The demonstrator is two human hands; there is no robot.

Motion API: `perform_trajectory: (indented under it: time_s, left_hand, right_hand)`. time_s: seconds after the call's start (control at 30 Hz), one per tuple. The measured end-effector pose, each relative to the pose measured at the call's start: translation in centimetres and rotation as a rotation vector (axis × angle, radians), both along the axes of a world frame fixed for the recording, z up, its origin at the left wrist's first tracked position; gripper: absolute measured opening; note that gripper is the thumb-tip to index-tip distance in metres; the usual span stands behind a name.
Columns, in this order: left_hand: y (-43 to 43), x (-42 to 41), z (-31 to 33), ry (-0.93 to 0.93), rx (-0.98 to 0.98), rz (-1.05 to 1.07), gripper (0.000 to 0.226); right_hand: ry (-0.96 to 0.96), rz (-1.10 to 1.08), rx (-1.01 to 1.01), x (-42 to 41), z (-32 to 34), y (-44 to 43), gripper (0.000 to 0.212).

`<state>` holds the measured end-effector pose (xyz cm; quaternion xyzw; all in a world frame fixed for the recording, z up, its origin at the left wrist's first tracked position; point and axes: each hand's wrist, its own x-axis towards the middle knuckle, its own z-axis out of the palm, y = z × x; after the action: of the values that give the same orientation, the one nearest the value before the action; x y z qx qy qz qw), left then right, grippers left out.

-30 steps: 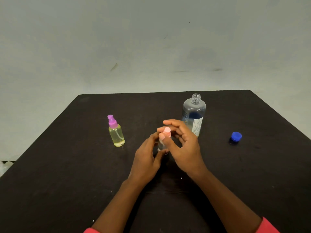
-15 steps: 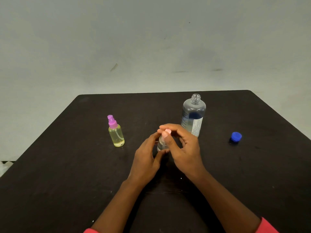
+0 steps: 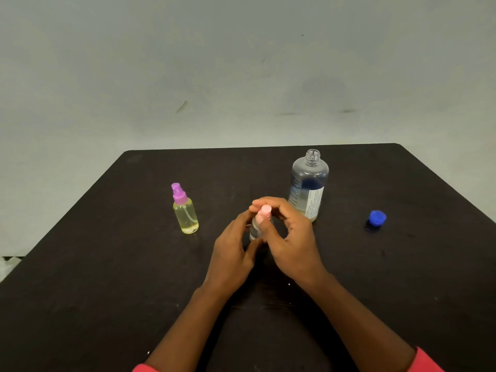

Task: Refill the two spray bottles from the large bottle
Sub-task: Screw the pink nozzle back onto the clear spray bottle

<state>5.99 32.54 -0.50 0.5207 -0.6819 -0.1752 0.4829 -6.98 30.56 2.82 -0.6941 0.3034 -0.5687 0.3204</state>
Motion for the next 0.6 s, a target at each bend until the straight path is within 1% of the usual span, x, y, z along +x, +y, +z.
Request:
perform_trajectory:
  time_s: [0.1, 0.27, 0.43, 0.53, 0.6]
  left_hand:
    - [-0.04, -0.05, -0.05, -0.003, -0.002, -0.014, 0.058]
    - [-0.12, 0.0, -0.26, -0.022, 0.003, -0.027, 0.055]
    - [-0.18, -0.08, -0.41, -0.052, 0.011, -0.033, 0.053]
    - [-0.21, 0.0, -0.39, -0.023, 0.001, -0.024, 0.053]
    - [-0.17, 0.02, -0.32, -0.017, -0.001, -0.009, 0.053]
  right_hand:
    - [0.009, -0.049, -0.012, -0.06, -0.03, -0.05, 0.011]
    - [0.012, -0.066, 0.024, -0.18, 0.19, 0.0, 0.008]
    - [-0.004, -0.043, 0.034, -0.49, 0.24, -0.18, 0.01]
    - [-0.02, 0.007, 0.019, -0.52, 0.36, -0.2, 0.019]
    - [-0.016, -0.004, -0.001, -0.39, 0.29, -0.17, 0.013]
